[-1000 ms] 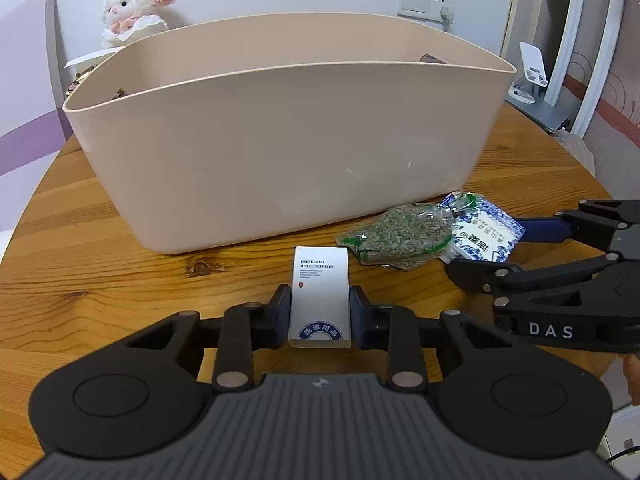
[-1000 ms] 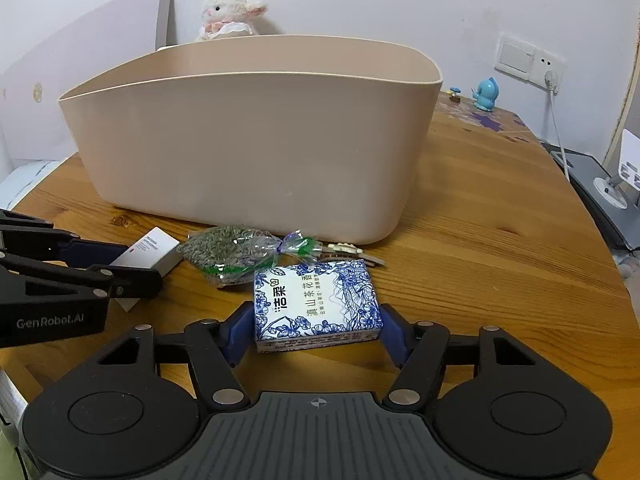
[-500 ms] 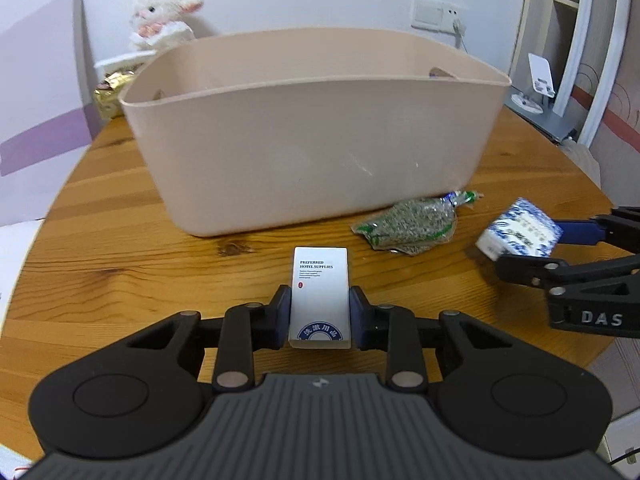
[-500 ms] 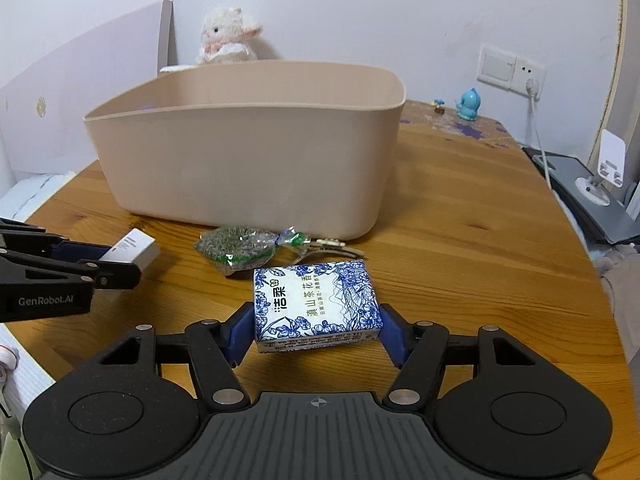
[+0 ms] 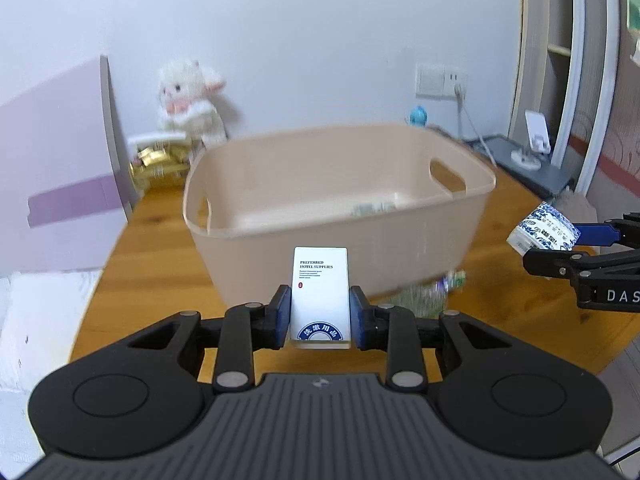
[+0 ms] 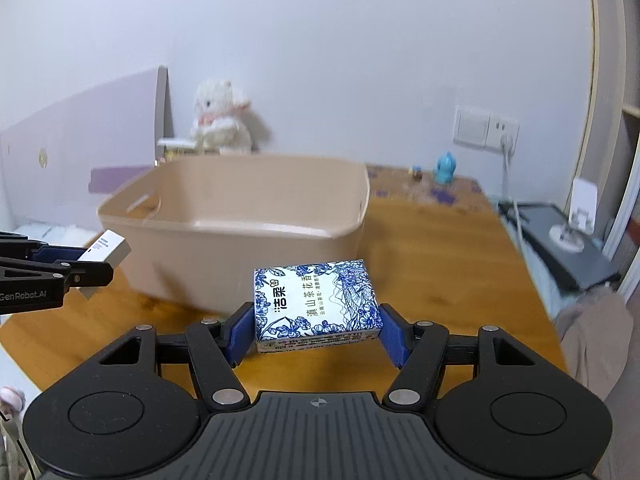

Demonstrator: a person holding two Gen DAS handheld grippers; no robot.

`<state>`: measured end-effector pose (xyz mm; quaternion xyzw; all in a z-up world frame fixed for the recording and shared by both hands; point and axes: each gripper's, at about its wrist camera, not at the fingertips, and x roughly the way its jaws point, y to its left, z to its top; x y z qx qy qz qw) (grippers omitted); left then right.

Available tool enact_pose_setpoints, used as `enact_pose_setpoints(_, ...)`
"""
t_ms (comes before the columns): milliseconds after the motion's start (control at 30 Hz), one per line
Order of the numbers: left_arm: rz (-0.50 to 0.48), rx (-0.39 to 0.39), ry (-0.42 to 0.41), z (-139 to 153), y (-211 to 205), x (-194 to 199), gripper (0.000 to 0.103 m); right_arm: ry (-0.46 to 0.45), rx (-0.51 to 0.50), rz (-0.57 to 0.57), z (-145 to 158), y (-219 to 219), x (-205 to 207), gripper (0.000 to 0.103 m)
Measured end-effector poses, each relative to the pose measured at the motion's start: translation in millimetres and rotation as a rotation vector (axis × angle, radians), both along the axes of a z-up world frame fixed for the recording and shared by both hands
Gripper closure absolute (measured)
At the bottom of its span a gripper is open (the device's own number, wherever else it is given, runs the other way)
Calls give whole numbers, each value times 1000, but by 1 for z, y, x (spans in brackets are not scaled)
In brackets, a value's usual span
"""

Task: Organize objects
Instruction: 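Lift both boxes and carry them over the basket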

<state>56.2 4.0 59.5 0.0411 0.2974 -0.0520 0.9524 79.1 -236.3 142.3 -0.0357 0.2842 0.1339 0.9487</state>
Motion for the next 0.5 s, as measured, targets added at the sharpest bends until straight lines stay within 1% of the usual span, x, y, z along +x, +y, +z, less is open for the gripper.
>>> enact_pose_setpoints(300, 9, 20, -66, 33, -3, 27, 70, -78, 27, -10, 35, -3, 24, 42)
enact_pose_setpoints(500, 11, 47, -71, 42, -8, 61, 70, -106, 27, -1, 45, 8, 47, 41)
